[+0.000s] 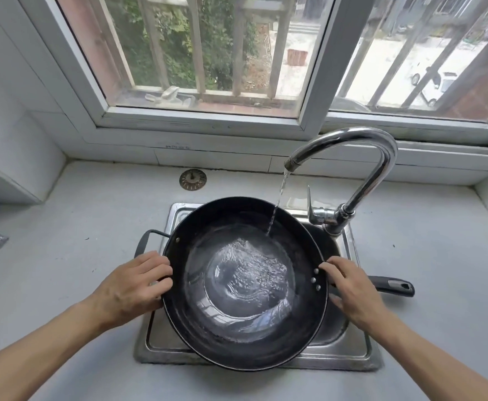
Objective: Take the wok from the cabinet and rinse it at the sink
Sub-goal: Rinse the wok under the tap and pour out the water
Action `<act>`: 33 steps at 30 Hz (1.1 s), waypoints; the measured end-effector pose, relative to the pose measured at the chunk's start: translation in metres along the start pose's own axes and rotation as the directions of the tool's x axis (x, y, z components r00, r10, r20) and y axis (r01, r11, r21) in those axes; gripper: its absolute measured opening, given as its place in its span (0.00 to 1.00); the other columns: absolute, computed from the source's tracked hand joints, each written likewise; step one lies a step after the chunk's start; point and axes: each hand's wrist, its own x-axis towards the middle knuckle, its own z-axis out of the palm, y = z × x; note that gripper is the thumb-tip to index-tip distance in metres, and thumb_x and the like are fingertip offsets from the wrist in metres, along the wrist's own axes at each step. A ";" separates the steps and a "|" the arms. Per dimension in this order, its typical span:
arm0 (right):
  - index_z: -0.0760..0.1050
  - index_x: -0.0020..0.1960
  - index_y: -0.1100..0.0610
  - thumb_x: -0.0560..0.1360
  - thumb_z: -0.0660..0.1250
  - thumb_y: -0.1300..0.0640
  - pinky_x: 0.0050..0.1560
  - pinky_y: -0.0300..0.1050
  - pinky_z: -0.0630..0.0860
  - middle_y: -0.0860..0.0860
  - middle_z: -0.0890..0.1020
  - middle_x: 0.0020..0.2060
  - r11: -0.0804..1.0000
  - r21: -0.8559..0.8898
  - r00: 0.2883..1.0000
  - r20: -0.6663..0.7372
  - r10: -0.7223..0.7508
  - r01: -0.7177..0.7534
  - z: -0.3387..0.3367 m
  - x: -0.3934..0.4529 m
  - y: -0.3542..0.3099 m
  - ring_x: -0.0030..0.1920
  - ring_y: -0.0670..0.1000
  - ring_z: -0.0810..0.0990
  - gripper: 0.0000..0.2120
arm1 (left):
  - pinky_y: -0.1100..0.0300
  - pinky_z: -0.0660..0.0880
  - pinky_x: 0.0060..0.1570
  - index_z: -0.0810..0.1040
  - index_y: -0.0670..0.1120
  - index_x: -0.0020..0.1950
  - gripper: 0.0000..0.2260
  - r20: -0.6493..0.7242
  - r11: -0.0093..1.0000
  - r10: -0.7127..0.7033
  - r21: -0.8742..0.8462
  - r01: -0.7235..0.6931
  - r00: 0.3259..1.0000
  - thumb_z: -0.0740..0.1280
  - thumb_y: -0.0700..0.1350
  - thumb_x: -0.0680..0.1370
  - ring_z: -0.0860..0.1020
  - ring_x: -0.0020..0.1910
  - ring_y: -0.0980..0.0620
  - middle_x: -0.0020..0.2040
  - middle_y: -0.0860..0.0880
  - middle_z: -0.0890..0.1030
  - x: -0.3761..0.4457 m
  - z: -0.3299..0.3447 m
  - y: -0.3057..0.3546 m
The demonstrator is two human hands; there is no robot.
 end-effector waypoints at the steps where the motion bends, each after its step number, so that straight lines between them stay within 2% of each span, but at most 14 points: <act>1: 0.70 0.64 0.56 0.60 0.78 0.65 0.49 0.54 0.78 0.55 0.74 0.58 1.000 0.007 0.999 -0.041 -0.008 0.008 0.002 0.001 0.002 0.55 0.56 0.75 0.35 | 0.50 0.76 0.56 0.78 0.42 0.40 0.06 -0.009 1.000 0.021 0.006 -0.020 1.000 0.71 0.42 0.75 0.79 0.46 0.43 0.43 0.45 0.79 0.003 -0.002 -0.001; 3: 0.71 0.62 0.58 0.62 0.72 0.72 0.48 0.54 0.78 0.56 0.75 0.57 0.999 0.028 0.994 -0.100 -0.041 0.044 0.001 0.003 0.004 0.53 0.58 0.76 0.31 | 0.48 0.76 0.56 0.77 0.42 0.39 0.09 -0.009 0.998 0.051 0.032 -0.051 0.999 0.69 0.45 0.77 0.79 0.45 0.43 0.42 0.45 0.78 0.005 -0.002 -0.004; 5: 0.73 0.60 0.61 0.62 0.68 0.74 0.47 0.53 0.78 0.58 0.76 0.54 0.993 0.021 0.986 -0.127 -0.111 0.115 -0.004 0.003 0.005 0.50 0.58 0.77 0.27 | 0.48 0.76 0.57 0.77 0.43 0.38 0.11 -0.005 0.996 0.078 0.040 -0.078 0.997 0.68 0.46 0.79 0.79 0.44 0.43 0.41 0.45 0.77 0.005 0.001 -0.007; 8: 0.76 0.57 0.65 0.61 0.70 0.75 0.45 0.51 0.79 0.60 0.77 0.51 0.986 -0.032 0.973 -0.156 -0.168 0.165 -0.012 0.002 0.009 0.47 0.59 0.78 0.25 | 0.49 0.73 0.61 0.77 0.43 0.39 0.11 -0.016 0.997 0.068 0.026 -0.067 0.998 0.66 0.47 0.79 0.79 0.46 0.44 0.42 0.46 0.78 0.005 0.000 -0.011; 12: 0.76 0.56 0.55 0.73 0.67 0.65 0.43 0.55 0.78 0.58 0.78 0.48 0.992 -0.011 0.972 -0.201 -0.122 0.122 -0.031 0.006 0.017 0.45 0.60 0.78 0.13 | 0.50 0.68 0.68 0.79 0.43 0.45 0.13 -0.012 0.998 -0.006 -0.062 0.006 1.000 0.64 0.52 0.80 0.79 0.52 0.47 0.48 0.48 0.80 0.010 -0.011 -0.017; 15: 0.73 0.58 0.57 0.65 0.74 0.71 0.41 0.55 0.79 0.58 0.76 0.50 0.981 0.014 0.950 -0.253 -0.183 0.192 -0.051 0.010 0.017 0.44 0.61 0.78 0.24 | 0.49 0.67 0.69 0.76 0.47 0.50 0.12 0.016 0.980 -0.084 -0.182 0.086 0.996 0.64 0.55 0.79 0.77 0.56 0.51 0.52 0.50 0.79 0.014 -0.020 -0.021; 19: 0.71 0.57 0.55 0.68 0.75 0.68 0.45 0.56 0.78 0.56 0.74 0.52 0.980 -0.003 0.933 -0.305 -0.190 0.198 -0.075 0.014 0.021 0.46 0.59 0.77 0.22 | 0.60 0.60 0.67 0.72 0.54 0.53 0.14 0.098 0.914 -0.260 -0.296 0.278 0.961 0.60 0.63 0.78 0.72 0.59 0.60 0.56 0.58 0.76 0.020 -0.031 -0.026; 21: 0.71 0.58 0.55 0.68 0.75 0.68 0.46 0.55 0.77 0.56 0.75 0.53 0.976 -0.035 0.924 -0.317 -0.213 0.213 -0.084 0.016 0.023 0.47 0.59 0.76 0.22 | 0.63 0.59 0.66 0.71 0.57 0.54 0.15 0.120 0.860 -0.338 -0.363 0.358 0.933 0.60 0.66 0.76 0.71 0.60 0.59 0.57 0.61 0.75 0.023 -0.035 -0.029; 25: 0.71 0.57 0.54 0.67 0.75 0.68 0.44 0.52 0.73 0.55 0.76 0.53 0.974 -0.100 0.912 -0.343 -0.224 0.201 -0.098 0.020 0.017 0.44 0.58 0.76 0.24 | 0.63 0.62 0.65 0.71 0.59 0.54 0.13 0.132 0.789 -0.390 -0.462 0.404 0.911 0.64 0.65 0.75 0.72 0.62 0.57 0.58 0.65 0.74 0.026 -0.037 -0.035; 30: 0.70 0.58 0.54 0.66 0.76 0.67 0.47 0.51 0.73 0.54 0.73 0.54 0.971 -0.136 0.907 -0.351 -0.231 0.195 -0.111 0.025 0.014 0.41 0.58 0.76 0.26 | 0.56 0.65 0.61 0.72 0.60 0.53 0.12 0.170 0.708 -0.423 -0.551 0.441 0.890 0.67 0.62 0.74 0.75 0.57 0.52 0.56 0.59 0.77 0.035 -0.047 -0.040; 33: 0.69 0.59 0.54 0.65 0.78 0.67 0.47 0.51 0.75 0.53 0.72 0.55 0.974 -0.112 0.927 -0.300 -0.224 0.199 -0.112 0.022 0.016 0.43 0.58 0.77 0.28 | 0.57 0.65 0.62 0.72 0.60 0.54 0.14 0.207 0.682 -0.445 -0.552 0.479 0.871 0.64 0.65 0.74 0.74 0.58 0.51 0.56 0.58 0.77 0.034 -0.050 -0.042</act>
